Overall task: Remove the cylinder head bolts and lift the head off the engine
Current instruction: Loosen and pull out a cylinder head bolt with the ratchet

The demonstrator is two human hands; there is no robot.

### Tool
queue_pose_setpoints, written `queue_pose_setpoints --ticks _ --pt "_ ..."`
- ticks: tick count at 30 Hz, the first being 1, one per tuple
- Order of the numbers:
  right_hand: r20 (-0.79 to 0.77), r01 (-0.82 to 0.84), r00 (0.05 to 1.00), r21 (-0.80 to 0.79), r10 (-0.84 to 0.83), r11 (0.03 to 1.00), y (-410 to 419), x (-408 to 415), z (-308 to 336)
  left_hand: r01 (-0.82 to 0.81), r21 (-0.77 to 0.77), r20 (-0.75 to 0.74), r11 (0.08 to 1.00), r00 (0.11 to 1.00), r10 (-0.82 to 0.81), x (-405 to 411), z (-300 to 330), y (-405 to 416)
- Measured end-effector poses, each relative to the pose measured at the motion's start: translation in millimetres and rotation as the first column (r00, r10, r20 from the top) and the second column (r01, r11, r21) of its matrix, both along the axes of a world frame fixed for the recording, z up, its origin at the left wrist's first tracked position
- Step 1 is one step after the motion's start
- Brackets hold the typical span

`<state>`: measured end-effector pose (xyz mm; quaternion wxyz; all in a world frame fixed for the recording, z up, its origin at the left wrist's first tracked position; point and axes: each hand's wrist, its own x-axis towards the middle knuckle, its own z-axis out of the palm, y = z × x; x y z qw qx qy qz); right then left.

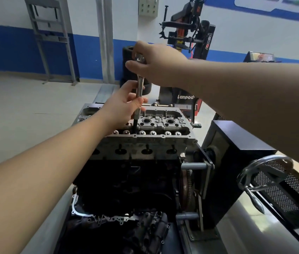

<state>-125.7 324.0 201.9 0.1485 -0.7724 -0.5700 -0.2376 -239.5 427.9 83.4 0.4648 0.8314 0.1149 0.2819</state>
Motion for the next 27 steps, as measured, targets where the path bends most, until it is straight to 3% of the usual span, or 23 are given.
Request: queue_pose_setpoints --ticks 3,6,9,20,27 --pt "0.174 0.187 0.970 -0.089 -0.170 0.978 5.1 -8.5 8.6 0.106 -0.029 0.047 0.994 0.993 -0.104 0.4 -4.7 2.2" --pt "0.259 0.299 0.926 -0.065 -0.273 0.952 15.7 -26.9 6.2 0.000 0.055 0.133 0.999 0.991 -0.007 3.9 -12.4 -1.4" --pt "0.326 0.291 0.900 0.043 -0.289 0.956 14.9 -38.2 -4.4 -0.105 0.124 0.188 0.987 0.979 0.081 2.3 -19.3 -3.4" --pt "0.143 0.298 0.944 0.010 -0.296 0.954 -2.1 -51.3 -1.3 -0.115 0.011 0.140 0.993 0.984 0.113 -5.0 -17.0 -23.1" --pt "0.152 0.358 0.924 -0.027 -0.350 0.933 1.0 -62.7 1.9 -0.227 0.136 0.089 0.964 0.972 0.216 1.7 -13.8 -30.0"
